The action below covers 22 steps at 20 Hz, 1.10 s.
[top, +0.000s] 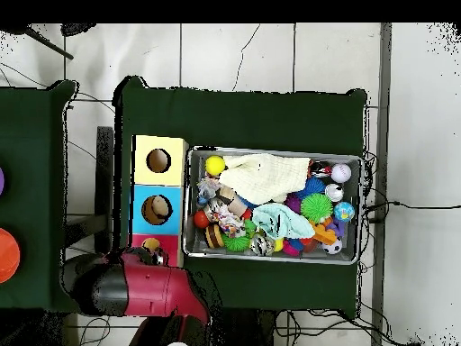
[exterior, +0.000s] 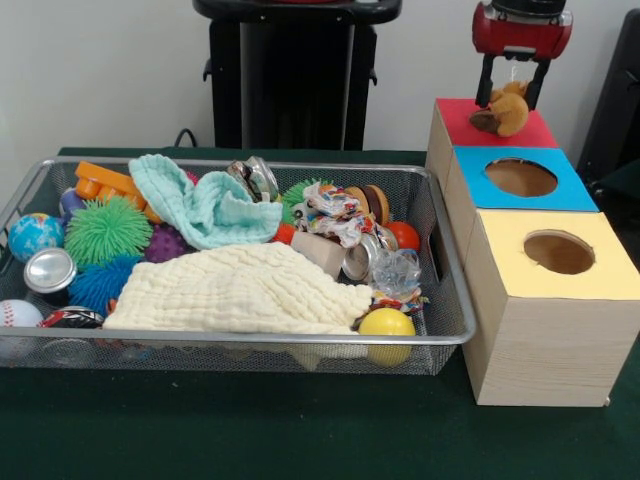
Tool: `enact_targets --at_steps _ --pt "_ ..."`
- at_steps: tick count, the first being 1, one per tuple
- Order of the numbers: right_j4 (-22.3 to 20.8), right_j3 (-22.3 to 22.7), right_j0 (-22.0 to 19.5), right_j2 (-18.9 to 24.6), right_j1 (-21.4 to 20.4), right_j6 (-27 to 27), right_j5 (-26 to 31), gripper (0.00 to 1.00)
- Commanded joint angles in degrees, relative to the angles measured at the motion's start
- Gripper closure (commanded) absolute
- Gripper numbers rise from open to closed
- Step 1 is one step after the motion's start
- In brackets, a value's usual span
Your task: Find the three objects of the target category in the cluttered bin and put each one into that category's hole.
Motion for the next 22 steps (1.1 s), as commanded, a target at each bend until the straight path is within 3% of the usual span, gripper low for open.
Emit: enact_targets --at_steps 1,22 --pt "-2.7 -5.7 0.1 -0.7 2.4 8.4 5.1 0.00" --pt "-5.0 -3.3 -1.5 -0.1 0.9 5.6 10.3 0.00"
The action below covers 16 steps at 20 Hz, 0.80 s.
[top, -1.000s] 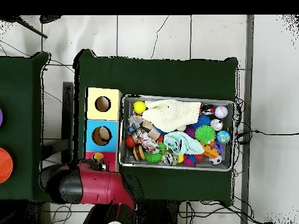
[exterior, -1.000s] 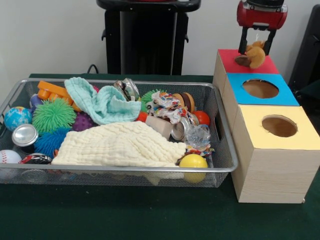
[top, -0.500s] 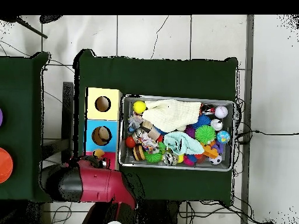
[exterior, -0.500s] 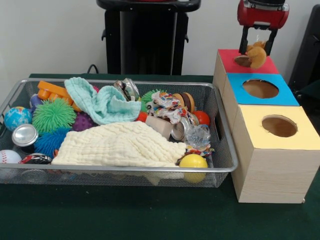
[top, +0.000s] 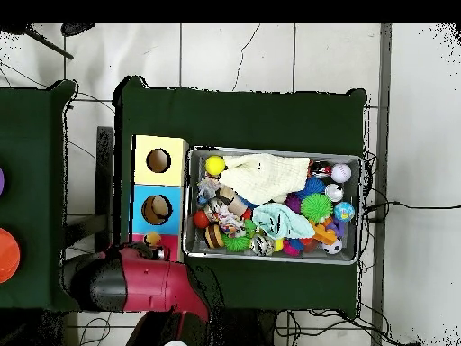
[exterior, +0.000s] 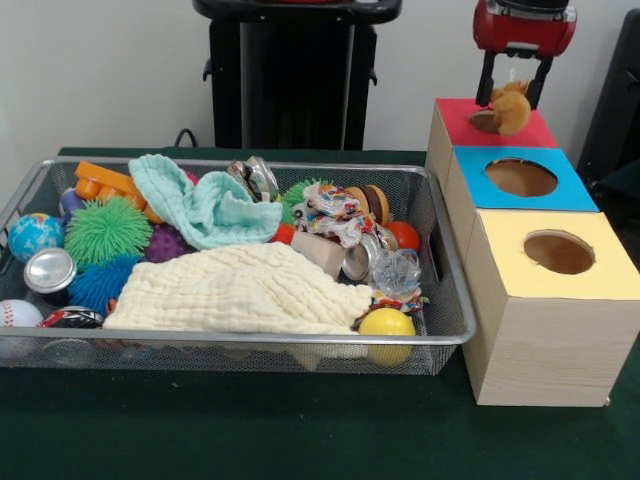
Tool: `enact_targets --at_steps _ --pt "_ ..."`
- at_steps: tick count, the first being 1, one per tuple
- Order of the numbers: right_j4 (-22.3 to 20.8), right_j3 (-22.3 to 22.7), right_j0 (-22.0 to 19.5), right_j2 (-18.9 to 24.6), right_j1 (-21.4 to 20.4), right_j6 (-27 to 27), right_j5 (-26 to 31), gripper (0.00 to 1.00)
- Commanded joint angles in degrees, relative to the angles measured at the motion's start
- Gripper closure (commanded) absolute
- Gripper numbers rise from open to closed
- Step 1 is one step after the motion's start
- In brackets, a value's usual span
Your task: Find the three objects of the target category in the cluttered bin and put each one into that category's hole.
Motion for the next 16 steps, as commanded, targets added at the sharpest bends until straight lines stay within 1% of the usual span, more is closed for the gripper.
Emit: enact_targets --at_steps 1,3,10,16 --pt "-3.4 -0.9 -1.8 0.9 0.9 5.6 10.1 0.00" --pt "-4.0 -1.5 -1.7 0.5 1.0 5.7 12.7 0.00" --pt "-4.6 -2.2 -2.2 0.6 1.1 6.9 18.4 0.00" --pt "-4.1 -1.1 -2.5 1.3 1.2 7.9 17.5 0.00"
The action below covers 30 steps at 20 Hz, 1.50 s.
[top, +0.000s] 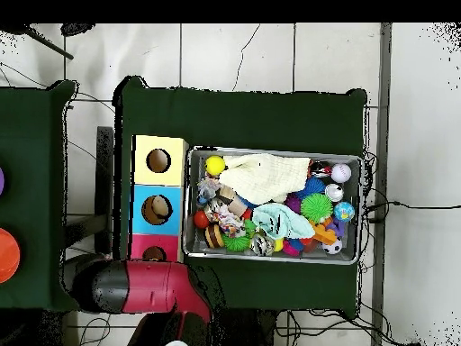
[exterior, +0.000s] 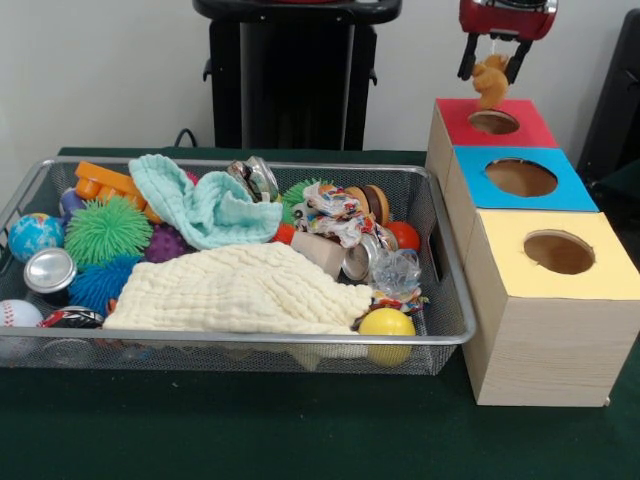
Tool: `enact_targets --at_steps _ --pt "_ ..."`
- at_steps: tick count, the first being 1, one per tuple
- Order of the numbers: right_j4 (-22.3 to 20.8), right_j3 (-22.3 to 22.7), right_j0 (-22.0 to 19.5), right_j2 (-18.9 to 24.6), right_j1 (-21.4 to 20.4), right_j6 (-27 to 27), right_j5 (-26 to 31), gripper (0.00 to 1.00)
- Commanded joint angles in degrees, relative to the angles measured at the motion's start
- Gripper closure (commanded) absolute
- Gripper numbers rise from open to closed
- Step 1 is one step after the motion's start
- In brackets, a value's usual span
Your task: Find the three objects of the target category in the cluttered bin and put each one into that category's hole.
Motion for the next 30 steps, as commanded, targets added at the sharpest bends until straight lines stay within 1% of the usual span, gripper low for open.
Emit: enact_targets --at_steps 1,6,13,20,30 --pt "-1.6 -1.0 -2.2 1.4 1.3 8.1 3.3 0.00" --pt "-0.4 -0.6 -2.4 2.3 1.5 8.9 1.2 0.00" --pt "0.3 0.1 -2.1 2.8 1.4 9.6 -1.6 0.00" --pt "1.8 1.9 -2.5 3.8 1.4 10.6 -7.0 0.00" --pt "3.0 2.9 -2.6 4.7 1.3 11.4 -10.0 0.00"
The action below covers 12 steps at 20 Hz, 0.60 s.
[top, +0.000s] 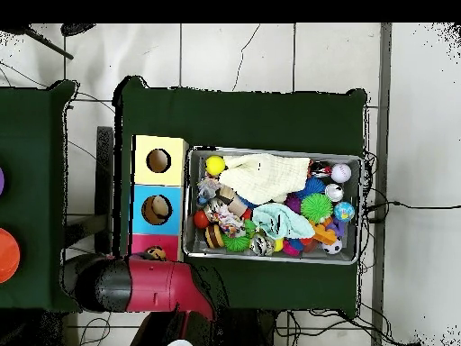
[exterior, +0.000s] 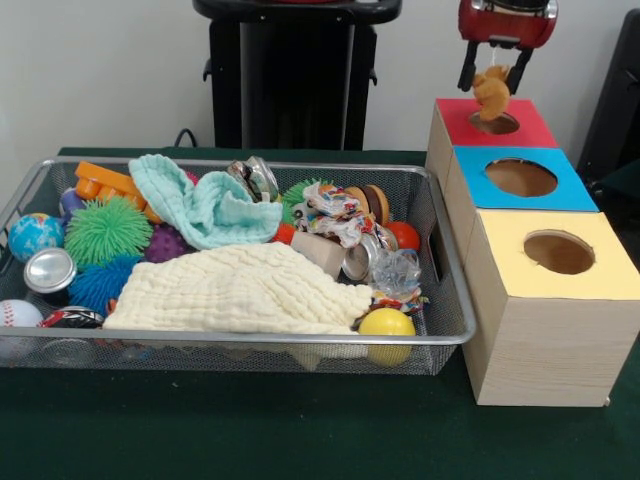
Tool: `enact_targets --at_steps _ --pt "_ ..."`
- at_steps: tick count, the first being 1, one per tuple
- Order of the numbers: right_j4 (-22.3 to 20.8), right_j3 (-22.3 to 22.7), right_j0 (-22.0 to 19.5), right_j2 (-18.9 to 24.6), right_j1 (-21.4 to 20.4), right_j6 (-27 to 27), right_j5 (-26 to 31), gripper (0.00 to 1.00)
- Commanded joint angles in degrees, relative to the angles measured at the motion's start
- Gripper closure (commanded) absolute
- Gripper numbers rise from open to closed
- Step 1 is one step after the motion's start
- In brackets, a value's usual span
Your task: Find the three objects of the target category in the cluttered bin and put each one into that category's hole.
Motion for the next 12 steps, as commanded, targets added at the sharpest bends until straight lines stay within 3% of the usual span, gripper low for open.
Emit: enact_targets --at_steps 1,12 --pt "2.8 2.6 -1.9 4.4 1.4 11.3 -4.3 0.00" --pt "3.9 4.1 -1.9 5.2 1.6 11.7 -5.2 0.00"
